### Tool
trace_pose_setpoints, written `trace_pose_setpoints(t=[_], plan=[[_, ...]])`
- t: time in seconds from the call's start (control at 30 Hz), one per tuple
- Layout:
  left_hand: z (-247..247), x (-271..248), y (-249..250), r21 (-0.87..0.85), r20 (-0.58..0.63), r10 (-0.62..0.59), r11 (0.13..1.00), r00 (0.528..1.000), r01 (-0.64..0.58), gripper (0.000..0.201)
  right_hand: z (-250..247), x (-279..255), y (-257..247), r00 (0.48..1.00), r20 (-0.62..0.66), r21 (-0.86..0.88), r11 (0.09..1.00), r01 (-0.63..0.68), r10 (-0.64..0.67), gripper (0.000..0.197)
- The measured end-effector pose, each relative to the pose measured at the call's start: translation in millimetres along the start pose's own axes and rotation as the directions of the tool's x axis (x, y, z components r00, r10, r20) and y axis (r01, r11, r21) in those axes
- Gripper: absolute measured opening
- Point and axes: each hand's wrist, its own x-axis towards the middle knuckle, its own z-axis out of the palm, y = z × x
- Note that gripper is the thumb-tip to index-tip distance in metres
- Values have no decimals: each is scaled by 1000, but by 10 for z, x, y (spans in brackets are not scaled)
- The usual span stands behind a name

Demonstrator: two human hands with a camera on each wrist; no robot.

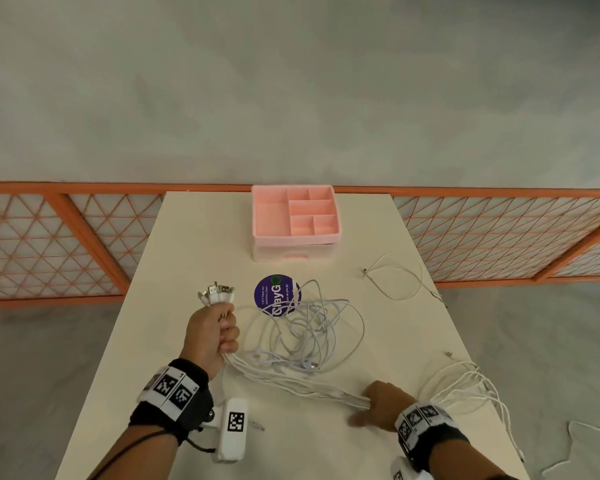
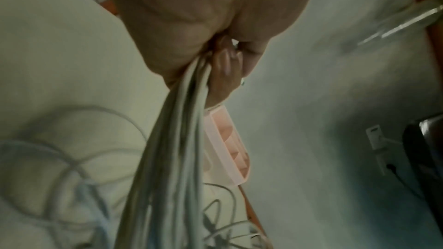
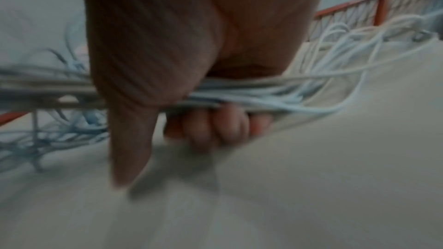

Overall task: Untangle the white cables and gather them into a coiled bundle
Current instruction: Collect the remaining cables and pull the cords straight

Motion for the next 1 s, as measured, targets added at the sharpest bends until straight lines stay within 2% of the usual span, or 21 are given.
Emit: trace_pose_setpoints(t=[0.07, 0.13, 0.17, 0.3, 0.4, 0.47, 0.53, 0.6, 0.67, 0.77, 0.83, 0.93, 1.0], plan=[[-86, 41, -44, 127, -35, 30, 992, 999, -26, 29, -163, -45, -84, 998, 36, 18, 998, 54, -55, 57], [-154, 63, -60, 212, -42, 64, 976, 997, -54, 31, -376, -74, -228, 992, -13, 48, 991, 123, -123, 74], [-177, 73, -60, 228, -40, 69, 972, 997, -59, 32, -493, -106, -343, 989, -31, 67, 987, 147, -145, 76], [-227, 122, -68, 217, -9, 59, 974, 998, -56, 31, -796, -256, -1013, 969, -11, -37, 969, 244, -245, 48], [-248, 131, -77, 229, 27, 66, 971, 997, -70, 32, -710, -223, -1547, 933, 41, -133, 924, 359, -357, 32], [-238, 108, -77, 273, 56, 74, 958, 996, -87, 34, -569, -119, -1819, 903, -32, -219, 884, 412, -429, 22], [-244, 79, -58, 316, 78, 78, 943, 994, -99, 34, -436, 27, -2024, 878, -124, -281, 865, 416, -463, 29], [-252, 57, -34, 338, 93, 77, 936, 993, -104, 33, -334, 185, -2113, 882, -141, -304, 867, 394, -450, 47], [-266, 50, -13, 343, 107, 70, 934, 992, -103, 33, -271, 310, -2128, 909, -115, -358, 871, 337, -399, 54], [-270, 61, 32, 346, 136, 64, 932, 989, -108, 33, -211, 386, -2071, 941, -57, -433, 857, 278, -334, 44], [-260, 84, 60, 351, 165, 65, 929, 984, -120, 33, -200, 428, -2022, 934, -63, -439, 850, 290, -351, 38], [-229, 129, 85, 375, 189, 66, 917, 980, -135, 33, -268, 454, -2004, 902, -173, -342, 883, 321, -395, 27], [-201, 155, 103, 381, 194, 68, 914, 979, -139, 32, -376, 443, -1992, 862, -303, -206, 912, 356, -405, 27]])
